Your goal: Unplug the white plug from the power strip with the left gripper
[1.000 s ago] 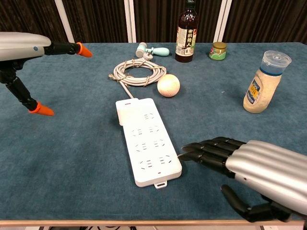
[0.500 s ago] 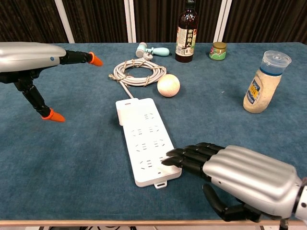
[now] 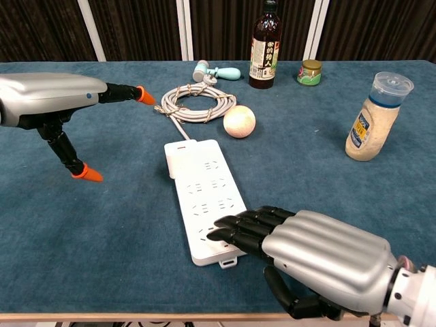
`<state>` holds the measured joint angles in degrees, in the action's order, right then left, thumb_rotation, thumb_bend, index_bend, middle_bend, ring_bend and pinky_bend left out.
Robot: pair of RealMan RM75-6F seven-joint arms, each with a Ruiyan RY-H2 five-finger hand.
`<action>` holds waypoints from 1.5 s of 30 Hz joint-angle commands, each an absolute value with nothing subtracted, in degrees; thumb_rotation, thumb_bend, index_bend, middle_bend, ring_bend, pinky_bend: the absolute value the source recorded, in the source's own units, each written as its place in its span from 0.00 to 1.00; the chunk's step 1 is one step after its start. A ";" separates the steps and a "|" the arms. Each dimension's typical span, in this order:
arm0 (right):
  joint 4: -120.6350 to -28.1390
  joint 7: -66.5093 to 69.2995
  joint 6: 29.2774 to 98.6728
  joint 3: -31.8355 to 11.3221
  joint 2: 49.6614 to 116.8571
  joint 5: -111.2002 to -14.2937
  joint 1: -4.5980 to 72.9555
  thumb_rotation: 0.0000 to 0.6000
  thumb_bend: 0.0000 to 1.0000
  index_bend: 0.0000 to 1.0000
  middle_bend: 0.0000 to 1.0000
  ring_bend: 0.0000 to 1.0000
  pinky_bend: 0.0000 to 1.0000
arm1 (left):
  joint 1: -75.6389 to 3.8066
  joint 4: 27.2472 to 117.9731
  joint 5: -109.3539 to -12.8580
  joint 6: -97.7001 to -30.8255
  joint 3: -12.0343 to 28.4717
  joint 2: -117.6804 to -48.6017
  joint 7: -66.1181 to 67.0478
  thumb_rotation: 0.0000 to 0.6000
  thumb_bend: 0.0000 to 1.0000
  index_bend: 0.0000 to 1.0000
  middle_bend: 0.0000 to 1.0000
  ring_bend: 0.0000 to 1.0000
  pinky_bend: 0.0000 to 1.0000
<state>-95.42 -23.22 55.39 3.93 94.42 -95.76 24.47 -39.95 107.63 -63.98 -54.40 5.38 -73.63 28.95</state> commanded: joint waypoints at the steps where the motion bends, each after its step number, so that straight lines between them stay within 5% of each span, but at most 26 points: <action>1: -94.83 -23.50 55.34 3.99 95.20 -95.27 24.65 1.00 0.93 0.05 0.05 0.04 0.10 | -40.06 107.41 -64.00 -54.50 5.21 -73.75 28.77 1.00 0.01 0.06 0.01 0.00 0.05; 27: -93.63 -28.33 54.77 4.83 98.95 -91.08 25.38 1.00 0.93 0.07 0.06 0.04 0.10 | -43.46 105.09 -60.34 -54.87 4.85 -78.95 32.15 1.00 0.02 0.10 0.05 0.00 0.08; 45: -94.17 -28.42 55.68 6.04 98.65 -90.15 25.33 1.00 0.94 0.09 0.06 0.05 0.10 | -46.59 103.66 -49.86 -64.84 7.04 -89.43 45.42 1.00 0.11 0.21 0.20 0.05 0.12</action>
